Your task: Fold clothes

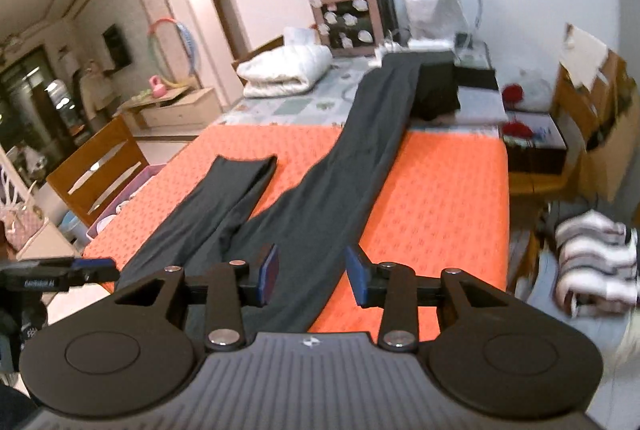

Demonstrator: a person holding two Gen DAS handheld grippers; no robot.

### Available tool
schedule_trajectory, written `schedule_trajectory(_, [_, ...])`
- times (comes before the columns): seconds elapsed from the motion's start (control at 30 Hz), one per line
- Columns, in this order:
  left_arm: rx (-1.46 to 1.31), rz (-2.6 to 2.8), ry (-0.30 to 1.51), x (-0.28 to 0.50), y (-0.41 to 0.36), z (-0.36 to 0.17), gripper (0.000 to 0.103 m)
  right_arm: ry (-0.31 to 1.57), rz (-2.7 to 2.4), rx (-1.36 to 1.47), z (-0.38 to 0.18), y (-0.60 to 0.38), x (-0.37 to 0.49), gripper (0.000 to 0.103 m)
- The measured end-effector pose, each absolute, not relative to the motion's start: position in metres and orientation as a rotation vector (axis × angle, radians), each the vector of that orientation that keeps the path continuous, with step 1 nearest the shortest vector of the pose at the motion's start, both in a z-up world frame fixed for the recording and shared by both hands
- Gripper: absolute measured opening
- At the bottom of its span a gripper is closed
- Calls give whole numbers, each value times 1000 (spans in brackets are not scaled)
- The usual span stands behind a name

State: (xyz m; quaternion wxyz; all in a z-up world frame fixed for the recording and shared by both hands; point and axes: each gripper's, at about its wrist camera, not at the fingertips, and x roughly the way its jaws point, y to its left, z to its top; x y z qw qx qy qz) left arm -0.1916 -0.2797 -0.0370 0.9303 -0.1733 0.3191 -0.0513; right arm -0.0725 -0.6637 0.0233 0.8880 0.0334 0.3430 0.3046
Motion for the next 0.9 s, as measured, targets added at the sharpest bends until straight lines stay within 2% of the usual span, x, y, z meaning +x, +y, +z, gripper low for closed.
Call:
schedule_trajectory(0.3, [-347, 3, 619, -151, -331, -29, 63, 707, 683, 59, 36, -689, 15, 43])
schedule_trajectory(0.43, [-339, 64, 624, -135, -353, -26, 63, 711, 728, 53, 38, -699, 59, 46])
schedule_trajectory(0.9, [-483, 467, 536, -165, -476, -32, 64, 719, 983, -23, 43, -706, 189, 46])
